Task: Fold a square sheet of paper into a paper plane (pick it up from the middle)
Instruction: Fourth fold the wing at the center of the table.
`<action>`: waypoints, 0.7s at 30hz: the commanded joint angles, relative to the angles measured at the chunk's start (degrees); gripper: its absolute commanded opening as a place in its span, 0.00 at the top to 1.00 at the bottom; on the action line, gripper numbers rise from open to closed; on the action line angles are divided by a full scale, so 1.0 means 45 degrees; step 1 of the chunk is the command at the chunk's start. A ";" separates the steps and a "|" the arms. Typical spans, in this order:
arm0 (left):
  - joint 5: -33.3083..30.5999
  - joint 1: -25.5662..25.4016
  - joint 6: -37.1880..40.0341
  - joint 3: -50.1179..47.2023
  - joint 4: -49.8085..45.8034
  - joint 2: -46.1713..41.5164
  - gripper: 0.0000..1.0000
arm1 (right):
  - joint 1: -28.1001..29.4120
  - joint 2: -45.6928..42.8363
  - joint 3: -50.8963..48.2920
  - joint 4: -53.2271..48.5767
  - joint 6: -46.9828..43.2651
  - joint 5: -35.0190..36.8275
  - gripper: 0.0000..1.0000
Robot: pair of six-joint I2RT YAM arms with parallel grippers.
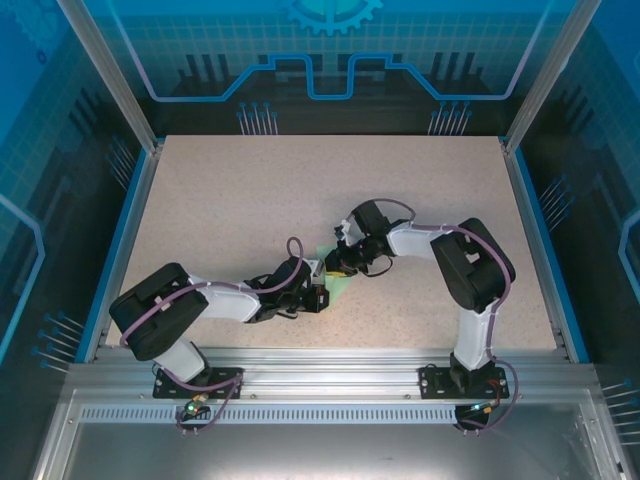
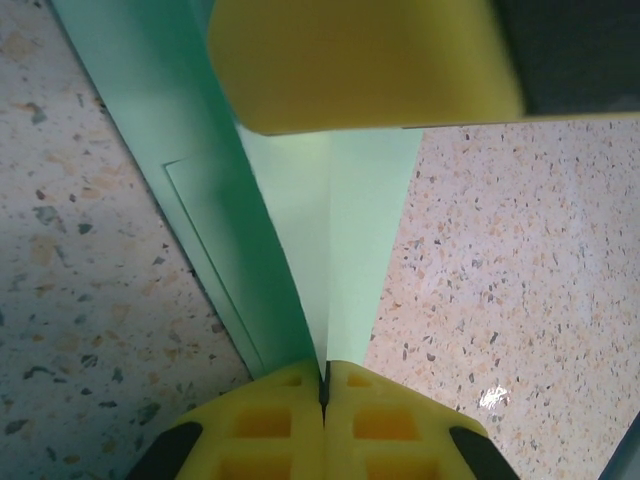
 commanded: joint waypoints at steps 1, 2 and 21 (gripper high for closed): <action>0.0412 0.0048 0.0112 -0.0445 -0.0905 0.0141 0.91 | 0.0145 0.0632 0.0309 0.0195 -0.0038 -0.0098 0.87; 0.0406 0.0043 0.0099 -0.0463 -0.0906 0.0091 0.90 | 0.0127 0.0703 0.0313 0.0255 -0.0041 -0.0107 0.87; 0.0502 0.0051 -0.0643 -0.0480 -0.1099 -0.1838 0.66 | 0.0000 0.0973 0.0089 0.0283 -0.0235 -0.0222 0.87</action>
